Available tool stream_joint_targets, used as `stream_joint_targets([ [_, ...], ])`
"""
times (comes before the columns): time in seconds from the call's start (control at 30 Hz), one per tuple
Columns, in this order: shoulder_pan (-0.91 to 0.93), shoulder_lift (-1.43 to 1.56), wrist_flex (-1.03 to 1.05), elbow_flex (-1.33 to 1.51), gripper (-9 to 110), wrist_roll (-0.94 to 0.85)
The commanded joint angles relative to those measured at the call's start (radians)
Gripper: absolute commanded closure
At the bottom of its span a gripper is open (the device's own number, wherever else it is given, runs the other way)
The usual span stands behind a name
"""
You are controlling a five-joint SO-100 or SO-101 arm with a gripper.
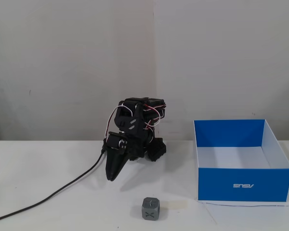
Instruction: Pick the gray block and keep it in the box.
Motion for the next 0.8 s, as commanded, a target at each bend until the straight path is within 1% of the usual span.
stream_joint_targets([
  [0.0,0.011,0.124,0.003,0.008,101,0.008],
  [0.37,0.002,0.124,0.002,0.008,101,0.002],
  [0.53,-0.094,0.124,-0.028,0.009,101,-0.011],
  [0.67,-0.135,0.124,-0.038,0.009,99,-0.035],
  [0.77,-0.156,0.124,-0.087,0.023,100,-0.035],
])
